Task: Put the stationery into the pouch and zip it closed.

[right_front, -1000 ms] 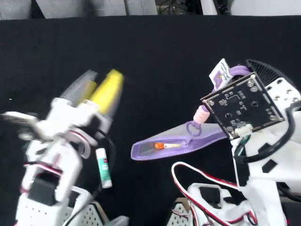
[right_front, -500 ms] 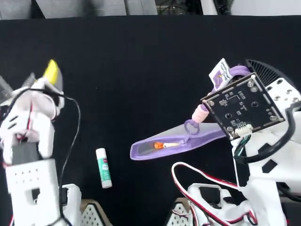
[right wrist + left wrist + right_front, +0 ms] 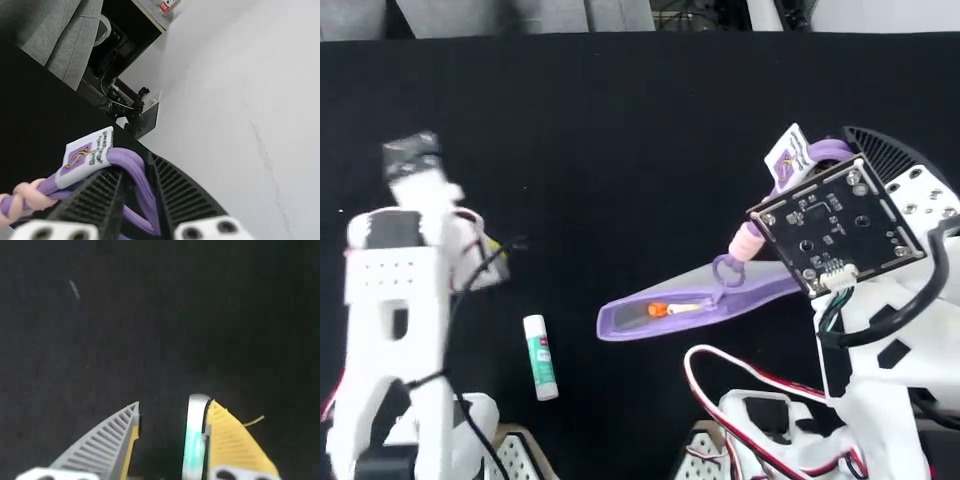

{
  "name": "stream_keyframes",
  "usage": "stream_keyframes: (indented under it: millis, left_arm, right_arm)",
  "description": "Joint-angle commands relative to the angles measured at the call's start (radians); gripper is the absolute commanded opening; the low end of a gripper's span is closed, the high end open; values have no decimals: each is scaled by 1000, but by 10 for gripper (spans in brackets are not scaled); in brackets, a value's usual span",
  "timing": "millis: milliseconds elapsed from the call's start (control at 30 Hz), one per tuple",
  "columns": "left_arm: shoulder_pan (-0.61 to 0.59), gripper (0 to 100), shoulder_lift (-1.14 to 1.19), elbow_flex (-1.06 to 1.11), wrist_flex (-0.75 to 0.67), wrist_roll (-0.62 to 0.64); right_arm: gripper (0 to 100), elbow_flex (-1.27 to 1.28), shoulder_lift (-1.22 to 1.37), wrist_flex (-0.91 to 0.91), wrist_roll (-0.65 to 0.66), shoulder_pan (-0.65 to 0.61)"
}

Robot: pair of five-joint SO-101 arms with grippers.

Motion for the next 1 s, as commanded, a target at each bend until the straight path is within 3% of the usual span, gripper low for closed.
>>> stream_keyframes:
  millis: [0, 233, 667, 867, 967]
  left_arm:
    - [107, 213, 91, 27, 14, -14]
    - [162, 212, 101, 248, -265, 37]
    - [337, 217, 114, 341, -308, 250]
    - [366, 212, 112, 492, -529, 319]
    - [361, 212, 106, 518, -545, 319]
  right_arm:
    - [11, 4, -1, 9, 2, 15]
    - [11, 4, -5, 11, 2, 15]
    - [11, 4, -5, 11, 3, 15]
    - [11, 4, -5, 11, 3, 15]
    - [11, 4, -5, 11, 3, 15]
